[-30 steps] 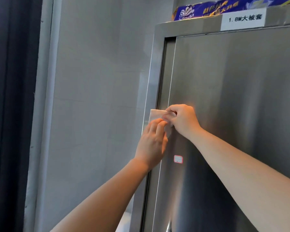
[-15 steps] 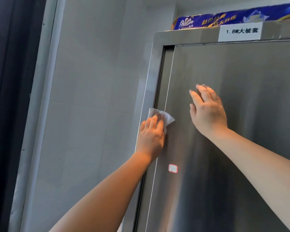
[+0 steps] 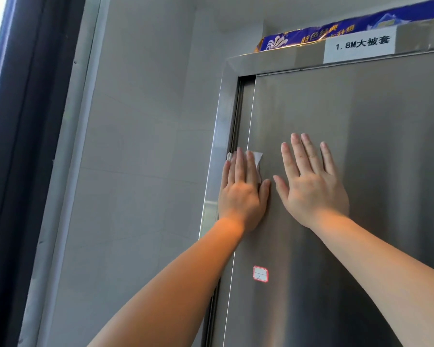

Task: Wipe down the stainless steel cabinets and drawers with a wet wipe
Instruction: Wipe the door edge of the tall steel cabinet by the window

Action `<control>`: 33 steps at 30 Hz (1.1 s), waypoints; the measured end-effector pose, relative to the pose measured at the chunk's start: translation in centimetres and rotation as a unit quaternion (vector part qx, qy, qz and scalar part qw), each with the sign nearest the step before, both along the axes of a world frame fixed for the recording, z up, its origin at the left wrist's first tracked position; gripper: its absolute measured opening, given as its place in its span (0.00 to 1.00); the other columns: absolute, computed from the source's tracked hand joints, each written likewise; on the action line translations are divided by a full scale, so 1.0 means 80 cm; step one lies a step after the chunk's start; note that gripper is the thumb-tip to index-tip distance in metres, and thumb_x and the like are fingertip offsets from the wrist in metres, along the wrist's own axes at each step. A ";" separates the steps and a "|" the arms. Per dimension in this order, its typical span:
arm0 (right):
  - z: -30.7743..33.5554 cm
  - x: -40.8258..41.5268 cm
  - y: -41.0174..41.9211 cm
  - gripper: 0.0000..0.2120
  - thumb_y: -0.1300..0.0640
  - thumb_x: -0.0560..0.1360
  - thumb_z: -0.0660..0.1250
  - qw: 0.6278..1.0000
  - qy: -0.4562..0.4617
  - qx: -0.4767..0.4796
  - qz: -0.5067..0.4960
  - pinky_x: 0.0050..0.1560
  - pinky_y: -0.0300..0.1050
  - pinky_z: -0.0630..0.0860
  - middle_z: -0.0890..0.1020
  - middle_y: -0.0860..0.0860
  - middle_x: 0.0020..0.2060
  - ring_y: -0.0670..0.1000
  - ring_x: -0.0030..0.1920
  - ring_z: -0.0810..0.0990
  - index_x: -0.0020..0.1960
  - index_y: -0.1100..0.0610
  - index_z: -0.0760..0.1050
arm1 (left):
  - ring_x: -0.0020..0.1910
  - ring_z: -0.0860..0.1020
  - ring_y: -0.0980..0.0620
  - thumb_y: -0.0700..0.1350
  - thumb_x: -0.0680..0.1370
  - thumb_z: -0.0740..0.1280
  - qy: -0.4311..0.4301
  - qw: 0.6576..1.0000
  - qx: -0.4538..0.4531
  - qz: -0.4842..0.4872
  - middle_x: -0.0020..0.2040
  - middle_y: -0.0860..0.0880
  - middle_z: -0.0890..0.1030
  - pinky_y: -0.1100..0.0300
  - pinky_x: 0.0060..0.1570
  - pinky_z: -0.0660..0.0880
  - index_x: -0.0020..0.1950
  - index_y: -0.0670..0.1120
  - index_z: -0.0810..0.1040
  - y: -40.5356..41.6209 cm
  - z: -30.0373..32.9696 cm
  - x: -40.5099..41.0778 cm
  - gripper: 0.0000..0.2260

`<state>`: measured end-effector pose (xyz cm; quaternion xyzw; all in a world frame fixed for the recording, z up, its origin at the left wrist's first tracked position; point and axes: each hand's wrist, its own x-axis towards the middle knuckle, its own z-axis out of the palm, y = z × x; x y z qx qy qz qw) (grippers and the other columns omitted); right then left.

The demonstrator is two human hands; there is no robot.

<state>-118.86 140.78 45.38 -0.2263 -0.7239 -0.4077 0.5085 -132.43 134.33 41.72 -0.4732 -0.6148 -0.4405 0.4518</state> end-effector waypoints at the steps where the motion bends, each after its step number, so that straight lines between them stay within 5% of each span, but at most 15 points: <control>1: 0.000 0.000 0.000 0.31 0.45 0.80 0.47 1.000 0.003 0.001 0.005 0.77 0.60 0.49 0.57 0.59 0.77 0.57 0.78 0.54 0.78 0.61 0.57 | 0.79 0.47 0.42 0.54 0.84 0.52 -0.015 1.000 0.004 -0.004 0.80 0.38 0.50 0.54 0.77 0.39 0.79 0.38 0.47 0.002 0.006 0.005 0.30; 5: -0.001 0.000 -0.001 0.30 0.47 0.80 0.49 1.000 0.013 0.012 0.017 0.76 0.61 0.51 0.58 0.60 0.77 0.58 0.77 0.56 0.77 0.62 0.59 | 0.78 0.47 0.43 0.55 0.84 0.53 -0.068 0.994 0.007 -0.087 0.79 0.40 0.51 0.53 0.77 0.47 0.80 0.42 0.47 0.008 0.005 0.015 0.30; 12: 0.000 0.000 -0.002 0.28 0.49 0.81 0.48 0.999 0.024 0.026 0.024 0.76 0.61 0.53 0.60 0.60 0.76 0.59 0.77 0.57 0.76 0.62 0.60 | 0.79 0.41 0.53 0.54 0.82 0.56 -0.084 0.980 0.010 -0.182 0.81 0.48 0.46 0.54 0.78 0.46 0.81 0.49 0.49 0.009 0.002 0.008 0.29; 19: -0.001 -0.001 0.000 0.26 0.51 0.80 0.52 0.996 0.050 0.062 0.047 0.74 0.62 0.57 0.64 0.60 0.74 0.59 0.75 0.62 0.74 0.63 0.66 | 0.79 0.44 0.54 0.58 0.83 0.50 -0.071 0.986 -0.033 -0.146 0.81 0.53 0.44 0.50 0.76 0.56 0.81 0.54 0.42 0.006 0.114 -0.004 0.29; 25: -0.001 0.000 -0.002 0.26 0.52 0.80 0.53 0.996 0.048 0.059 0.042 0.74 0.63 0.58 0.64 0.61 0.74 0.60 0.75 0.62 0.74 0.63 0.66 | 0.79 0.41 0.54 0.61 0.80 0.48 -0.047 0.989 -0.026 -0.139 0.81 0.53 0.45 0.55 0.77 0.47 0.80 0.54 0.40 0.009 0.073 -0.006 0.32; 33: 0.000 0.001 -0.004 0.26 0.52 0.80 0.50 0.997 0.042 0.065 0.010 0.74 0.62 0.59 0.70 0.63 0.70 0.62 0.73 0.65 0.72 0.64 0.69 | 0.80 0.46 0.51 0.59 0.83 0.49 -0.074 0.988 -0.049 -0.130 0.81 0.47 0.47 0.52 0.77 0.50 0.80 0.54 0.39 0.009 0.191 -0.011 0.30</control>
